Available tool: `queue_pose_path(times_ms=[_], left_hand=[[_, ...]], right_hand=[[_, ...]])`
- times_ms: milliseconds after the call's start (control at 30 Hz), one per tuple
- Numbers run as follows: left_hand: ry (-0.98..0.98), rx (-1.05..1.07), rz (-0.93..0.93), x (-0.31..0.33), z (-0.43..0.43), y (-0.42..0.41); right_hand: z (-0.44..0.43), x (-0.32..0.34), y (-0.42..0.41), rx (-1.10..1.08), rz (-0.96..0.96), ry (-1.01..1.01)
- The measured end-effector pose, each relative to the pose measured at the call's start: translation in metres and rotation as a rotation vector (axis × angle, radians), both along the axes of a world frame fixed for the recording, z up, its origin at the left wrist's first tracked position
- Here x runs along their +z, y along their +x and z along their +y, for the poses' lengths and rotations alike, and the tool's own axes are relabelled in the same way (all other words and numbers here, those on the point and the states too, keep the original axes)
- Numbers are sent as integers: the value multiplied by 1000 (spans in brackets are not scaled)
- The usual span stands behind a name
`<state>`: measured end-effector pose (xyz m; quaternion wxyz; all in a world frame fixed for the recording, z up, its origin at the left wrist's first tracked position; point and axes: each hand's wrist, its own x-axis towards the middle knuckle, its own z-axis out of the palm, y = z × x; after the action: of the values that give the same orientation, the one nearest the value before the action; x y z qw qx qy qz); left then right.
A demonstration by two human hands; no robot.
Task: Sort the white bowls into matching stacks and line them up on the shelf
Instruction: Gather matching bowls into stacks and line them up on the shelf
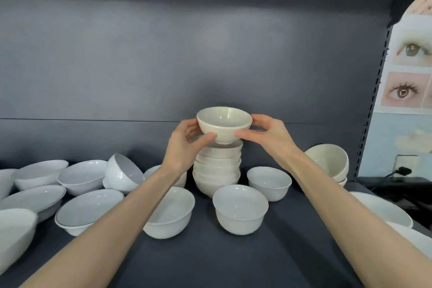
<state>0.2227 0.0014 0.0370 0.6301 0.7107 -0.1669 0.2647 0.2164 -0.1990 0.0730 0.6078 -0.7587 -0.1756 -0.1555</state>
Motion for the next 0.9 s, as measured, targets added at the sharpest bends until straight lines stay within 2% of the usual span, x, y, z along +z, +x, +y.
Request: queue_pose_path(times_ms=[433, 733, 900], left_hand=[[188, -41, 87, -27, 24, 27], [48, -184, 151, -47, 27, 36], [50, -185, 154, -46, 28, 42]], right_hand=[[19, -32, 25, -38, 114, 29], [21, -42, 31, -26, 119, 43], [19, -44, 32, -29, 125, 38]])
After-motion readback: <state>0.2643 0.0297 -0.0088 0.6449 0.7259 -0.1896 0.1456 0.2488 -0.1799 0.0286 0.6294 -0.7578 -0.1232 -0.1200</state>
